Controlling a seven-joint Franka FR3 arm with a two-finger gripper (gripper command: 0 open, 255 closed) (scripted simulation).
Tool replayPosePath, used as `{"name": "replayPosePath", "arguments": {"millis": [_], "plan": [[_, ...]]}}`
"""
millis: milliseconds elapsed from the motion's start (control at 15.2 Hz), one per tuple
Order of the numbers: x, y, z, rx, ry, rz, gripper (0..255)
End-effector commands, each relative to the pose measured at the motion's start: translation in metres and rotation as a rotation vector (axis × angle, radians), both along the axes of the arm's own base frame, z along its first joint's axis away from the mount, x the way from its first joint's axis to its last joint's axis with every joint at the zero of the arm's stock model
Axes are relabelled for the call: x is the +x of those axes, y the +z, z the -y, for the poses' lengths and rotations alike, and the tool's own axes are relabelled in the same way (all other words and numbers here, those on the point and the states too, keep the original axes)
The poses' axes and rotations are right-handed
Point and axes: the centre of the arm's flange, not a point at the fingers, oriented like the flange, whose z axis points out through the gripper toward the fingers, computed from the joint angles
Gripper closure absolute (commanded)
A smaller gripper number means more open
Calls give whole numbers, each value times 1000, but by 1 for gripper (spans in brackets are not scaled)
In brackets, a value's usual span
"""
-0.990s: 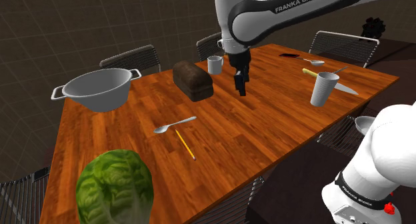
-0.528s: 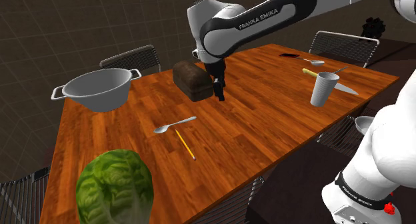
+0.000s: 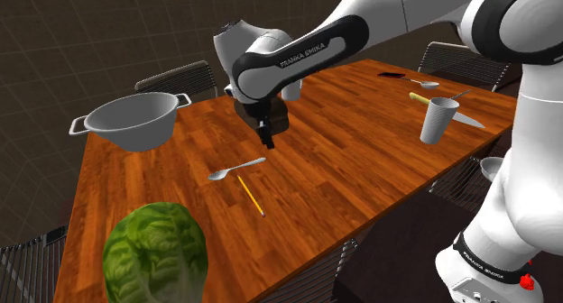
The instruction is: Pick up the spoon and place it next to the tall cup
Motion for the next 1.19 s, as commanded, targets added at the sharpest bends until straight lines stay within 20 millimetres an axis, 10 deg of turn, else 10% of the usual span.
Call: {"name": "replayPosePath", "arguments": {"millis": [0,462,1122], "plan": [[10,-9,-22,0,56,-1,0],[45,-43,-98,-1,248,-7,0],[46,-83,-89,-1,251,-7,0]]}}
